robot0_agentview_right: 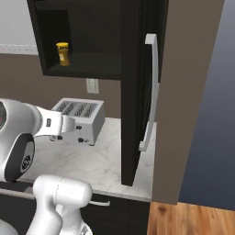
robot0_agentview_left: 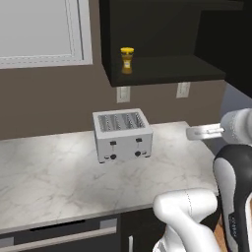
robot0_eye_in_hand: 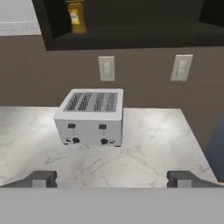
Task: Collect the turmeric, ketchup, and shaker from the cabinet and place them next to the stove.
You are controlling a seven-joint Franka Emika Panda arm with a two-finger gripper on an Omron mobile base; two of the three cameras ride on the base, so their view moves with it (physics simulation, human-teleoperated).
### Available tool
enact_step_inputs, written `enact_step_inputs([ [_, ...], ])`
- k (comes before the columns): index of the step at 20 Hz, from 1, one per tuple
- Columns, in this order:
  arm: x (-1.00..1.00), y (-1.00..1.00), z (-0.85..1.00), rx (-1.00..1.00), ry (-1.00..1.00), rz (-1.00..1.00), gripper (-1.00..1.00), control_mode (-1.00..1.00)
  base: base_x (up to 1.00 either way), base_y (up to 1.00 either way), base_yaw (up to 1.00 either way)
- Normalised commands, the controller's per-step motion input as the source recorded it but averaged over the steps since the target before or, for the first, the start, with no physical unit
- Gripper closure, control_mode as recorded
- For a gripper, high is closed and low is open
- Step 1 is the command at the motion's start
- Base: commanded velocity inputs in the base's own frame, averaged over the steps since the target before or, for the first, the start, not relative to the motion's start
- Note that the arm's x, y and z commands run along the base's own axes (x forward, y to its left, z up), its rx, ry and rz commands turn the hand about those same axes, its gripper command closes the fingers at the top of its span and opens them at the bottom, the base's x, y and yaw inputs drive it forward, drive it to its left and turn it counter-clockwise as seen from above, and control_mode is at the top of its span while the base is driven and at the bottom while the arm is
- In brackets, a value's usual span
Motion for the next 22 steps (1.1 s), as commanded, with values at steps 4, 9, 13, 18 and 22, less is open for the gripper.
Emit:
enact_step_inputs([
  [4, -0.11, 0.07, 0.67, 0.0, -0.24, 0.03, -1.0, -1.0, 0.0, 0.0, 0.0],
  [9, -0.03, 0.09, 0.62, 0.0, -0.22, 0.0, -1.0, -1.0, 0.0, 0.0, 0.0],
  [13, 0.1, 0.11, 0.34, -0.01, -0.13, 0.0, -1.0, -1.0, 0.0, 0.0, 0.0],
  [18, 0.16, 0.0, 0.27, 0.0, -0.11, 0.0, -1.0, -1.0, 0.0, 0.0, 0.0],
  [22, 0.11, 0.0, 0.09, 0.0, -0.02, 0.0, -1.0, -1.0, 0.0, 0.0, 0.0],
])
